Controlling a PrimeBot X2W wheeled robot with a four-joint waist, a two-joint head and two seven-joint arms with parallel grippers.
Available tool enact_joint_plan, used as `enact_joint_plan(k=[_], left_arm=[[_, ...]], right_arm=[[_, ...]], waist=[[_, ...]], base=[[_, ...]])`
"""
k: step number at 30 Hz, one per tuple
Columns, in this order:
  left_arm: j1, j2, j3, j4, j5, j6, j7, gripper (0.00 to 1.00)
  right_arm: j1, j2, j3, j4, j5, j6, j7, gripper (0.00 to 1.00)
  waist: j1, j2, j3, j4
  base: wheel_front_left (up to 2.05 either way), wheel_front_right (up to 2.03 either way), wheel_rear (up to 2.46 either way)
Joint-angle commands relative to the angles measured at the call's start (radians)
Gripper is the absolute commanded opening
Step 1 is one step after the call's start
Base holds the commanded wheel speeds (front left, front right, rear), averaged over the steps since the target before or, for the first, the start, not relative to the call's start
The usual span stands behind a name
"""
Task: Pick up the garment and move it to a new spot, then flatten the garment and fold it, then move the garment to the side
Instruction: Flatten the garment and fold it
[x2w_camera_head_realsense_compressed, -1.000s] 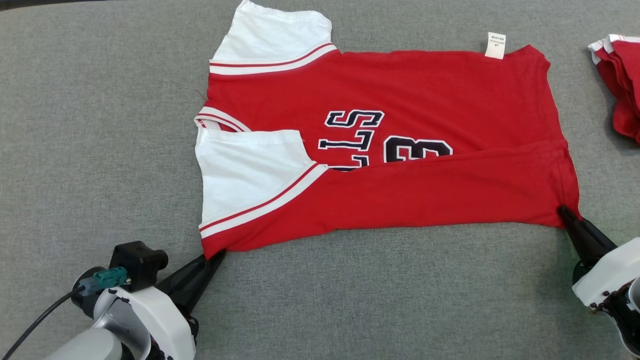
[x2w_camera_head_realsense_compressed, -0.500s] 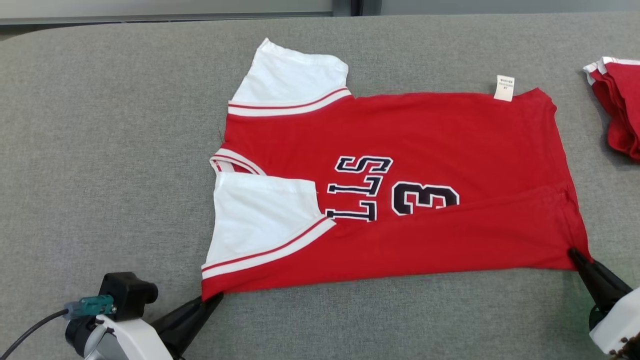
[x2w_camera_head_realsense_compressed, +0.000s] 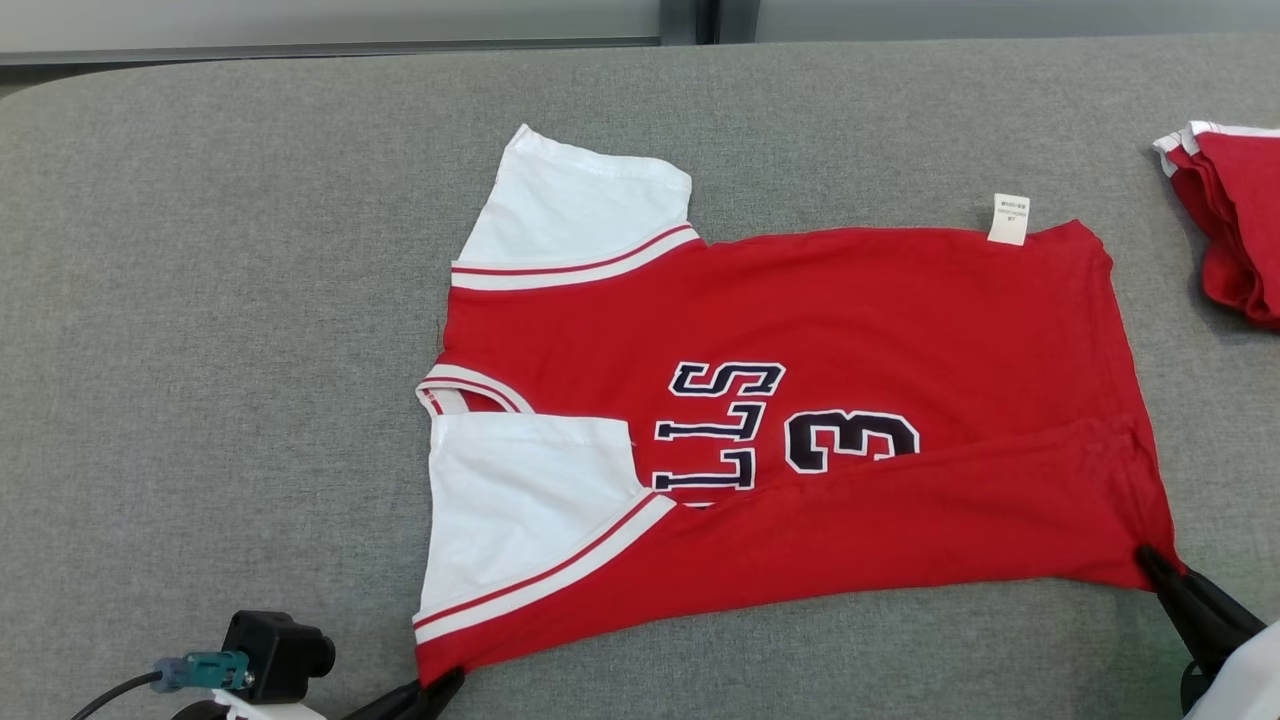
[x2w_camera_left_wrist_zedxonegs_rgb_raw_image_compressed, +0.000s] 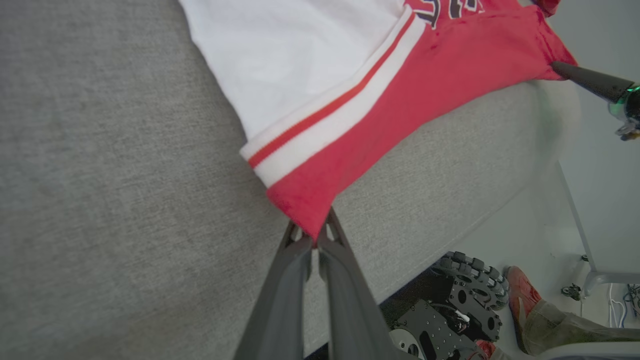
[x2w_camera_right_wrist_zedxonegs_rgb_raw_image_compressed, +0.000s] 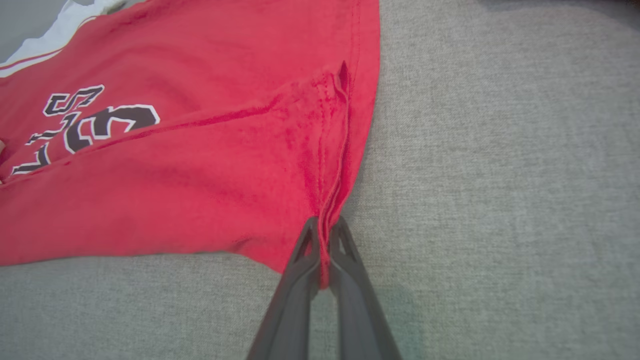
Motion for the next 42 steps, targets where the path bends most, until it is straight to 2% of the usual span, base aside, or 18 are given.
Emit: enact_joint_plan(k=[1,9,10,12,13,14,15,16,19,22,26,29,33,39,40,42], left_arm=[[0.01,0.008,-0.001,0.004,0.004,0.004,-0.004,0.0],[0.014,0.014,0.01,-0.005,-0.021,-0.007,-0.005,0.0],[0.017,0.011,0.007,-0.004,-0.025,-0.009,-0.002,0.0],[0.026,0.003,0.006,0.001,-0.035,-0.004,-0.006,0.0],[0.031,0.002,0.004,0.004,-0.036,-0.001,-0.008,0.15],[0.034,-0.003,0.004,0.007,-0.037,0.004,-0.012,0.37],[0.035,-0.008,0.006,0.01,-0.037,0.008,-0.017,0.65],[0.036,-0.012,0.007,0.012,-0.037,0.011,-0.022,1.0],[0.043,-0.014,0.024,0.011,-0.036,0.036,-0.045,1.0],[0.055,0.019,0.053,-0.015,-0.037,0.065,-0.068,1.0],[0.051,0.113,0.209,-0.073,-0.069,0.147,-0.175,1.0],[0.0,0.18,0.296,-0.11,-0.055,0.175,-0.2,1.0],[-0.163,0.21,0.311,-0.119,-0.014,0.136,-0.109,1.0],[-0.51,0.125,0.261,0.06,-0.026,-0.005,0.144,1.0],[-0.51,0.125,0.261,0.06,-0.026,-0.005,0.144,1.0],[-0.615,0.092,0.231,0.136,-0.032,-0.039,0.248,1.0]], right_arm=[[0.01,0.001,-0.009,-0.009,-0.007,-0.002,0.007,0.0],[0.047,0.016,-0.05,-0.054,-0.014,-0.002,0.034,0.0],[0.046,0.019,-0.057,-0.06,-0.021,-0.002,0.024,0.29],[0.048,0.03,-0.066,-0.065,-0.026,-0.002,0.02,0.51],[0.052,0.034,-0.072,-0.066,-0.029,-0.002,0.017,0.93],[0.057,0.037,-0.08,-0.066,-0.033,-0.002,0.013,1.0],[0.063,0.041,-0.087,-0.067,-0.038,-0.002,0.013,1.0],[0.069,0.046,-0.097,-0.068,-0.044,-0.002,0.012,1.0],[0.082,0.051,-0.132,-0.075,-0.06,-0.002,-0.002,1.0],[0.097,0.054,-0.162,-0.092,-0.086,-0.002,-0.025,1.0],[0.091,0.073,-0.171,-0.118,-0.117,-0.002,-0.067,1.0],[0.07,0.089,-0.148,-0.131,-0.137,-0.002,-0.082,1.0],[-0.021,0.1,-0.066,-0.128,-0.159,-0.002,-0.082,1.0],[-0.239,0.132,0.108,-0.081,-0.187,-0.002,-0.104,1.0],[-0.239,0.132,0.108,-0.081,-0.187,-0.002,-0.104,1.0],[-0.295,0.144,0.154,-0.055,-0.18,-0.002,-0.12,1.0]], waist=[[0.0,0.0,-0.002,0.001],[0.0,0.0,-0.009,0.004],[0.0,0.0,-0.009,0.002],[0.0,0.0,-0.014,-0.002],[0.0,0.0,-0.018,-0.003],[0.0,0.0,-0.022,-0.003],[0.0,0.0,-0.026,-0.003],[0.0,0.0,-0.03,-0.003],[0.0,0.0,-0.039,-0.003],[0.0,0.0,-0.045,-0.003],[0.0,0.0,-0.042,-0.002],[0.0,0.0,-0.028,-0.005],[0.0,0.0,0.021,-0.042],[0.0,0.0,0.115,-0.142],[0.0,0.0,0.115,-0.142],[0.0,0.0,0.137,-0.177]], base=[[0.0,0.0,0.0],[0.0,0.0,0.0],[0.0,0.0,0.0],[0.0,0.0,0.0],[0.0,0.0,0.0],[0.0,0.0,0.0],[0.0,0.0,0.0],[0.0,0.0,0.0],[0.0,0.0,0.0],[0.0,0.0,0.0],[0.0,0.0,0.0],[0.0,0.0,0.0],[0.0,0.0,0.0],[0.0,0.0,0.0],[0.0,0.0,0.0],[0.0,0.0,0.0]])
